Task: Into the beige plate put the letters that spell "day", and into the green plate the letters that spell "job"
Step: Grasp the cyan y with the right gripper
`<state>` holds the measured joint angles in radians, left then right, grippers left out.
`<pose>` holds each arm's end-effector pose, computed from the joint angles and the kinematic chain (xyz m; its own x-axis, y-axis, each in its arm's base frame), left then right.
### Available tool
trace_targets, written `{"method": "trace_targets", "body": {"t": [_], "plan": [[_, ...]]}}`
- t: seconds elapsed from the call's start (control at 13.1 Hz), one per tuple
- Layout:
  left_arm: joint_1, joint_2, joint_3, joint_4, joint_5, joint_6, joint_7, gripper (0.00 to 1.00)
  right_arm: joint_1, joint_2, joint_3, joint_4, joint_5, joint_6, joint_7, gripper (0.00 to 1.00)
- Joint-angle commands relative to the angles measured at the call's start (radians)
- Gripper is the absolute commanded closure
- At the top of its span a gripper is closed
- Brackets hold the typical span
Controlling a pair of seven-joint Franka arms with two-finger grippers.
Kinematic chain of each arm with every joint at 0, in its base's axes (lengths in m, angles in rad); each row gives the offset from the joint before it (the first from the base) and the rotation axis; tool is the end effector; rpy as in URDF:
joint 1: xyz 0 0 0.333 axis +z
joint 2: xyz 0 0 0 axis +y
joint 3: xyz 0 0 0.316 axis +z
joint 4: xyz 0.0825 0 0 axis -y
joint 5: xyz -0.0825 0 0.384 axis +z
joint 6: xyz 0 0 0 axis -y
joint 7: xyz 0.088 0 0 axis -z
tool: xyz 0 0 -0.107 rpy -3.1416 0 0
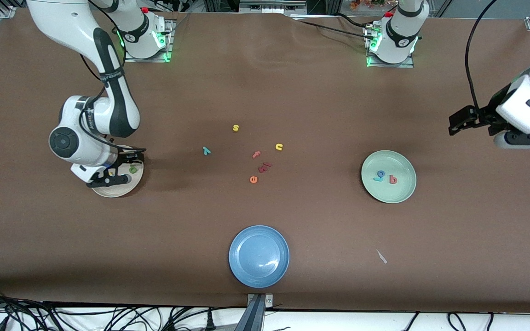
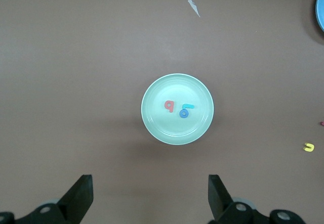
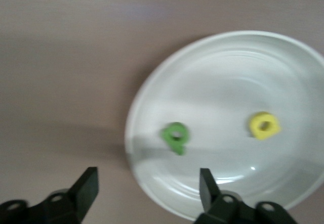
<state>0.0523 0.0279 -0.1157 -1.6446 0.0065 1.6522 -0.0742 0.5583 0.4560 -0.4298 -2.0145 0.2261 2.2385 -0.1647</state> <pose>0.5664 -0.0345 0.5810 0.9998 0.0103 -0.0198 0.0102 -0.9999 -0.0047 0.5764 0.0848 0.2289 0.9717 0.1544 -0.1789 0.1580 -0.9874 0.0063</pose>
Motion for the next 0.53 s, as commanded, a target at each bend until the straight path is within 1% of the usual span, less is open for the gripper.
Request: {"method": "trace_targets", "body": {"t": [0.0, 0.08, 0.15, 0.23, 0.3, 0.38, 0.46], "plan": [[-0.058, -0.086, 0.067, -0.116, -0.022, 0.057, 0.053, 0.0, 0.011, -0.045, 0.087, -0.018, 0.013, -0.002, 0.048, 0.0], [-0.092, -0.086, 0.08, -0.112, 0.012, 0.054, 0.051, 0.0, 0.011, -0.056, 0.115, -0.021, 0.013, 0.0, 0.059, 0.0], [-0.104, -0.083, 0.08, -0.101, 0.05, 0.051, 0.051, 0.0, 0.011, -0.063, 0.147, -0.023, 0.013, 0.001, 0.086, 0.0], [-0.103, -0.079, 0.08, -0.084, 0.044, 0.046, 0.047, 0.0, 0.012, -0.063, 0.184, -0.023, 0.012, 0.015, 0.127, 0.0], [-0.1, -0.072, 0.08, -0.077, 0.038, 0.032, 0.047, 0.0, 0.014, -0.063, 0.224, -0.035, 0.01, 0.057, 0.169, 0.0], [-0.1, -0.059, 0.079, -0.066, 0.038, 0.028, 0.042, 0.0, 0.015, -0.071, 0.258, -0.077, 0.007, 0.131, 0.189, 0.0], [-0.103, -0.059, 0.074, -0.066, 0.036, 0.026, 0.041, 0.0, 0.023, -0.095, 0.288, -0.155, 0.007, 0.262, 0.189, 0.0]]}}
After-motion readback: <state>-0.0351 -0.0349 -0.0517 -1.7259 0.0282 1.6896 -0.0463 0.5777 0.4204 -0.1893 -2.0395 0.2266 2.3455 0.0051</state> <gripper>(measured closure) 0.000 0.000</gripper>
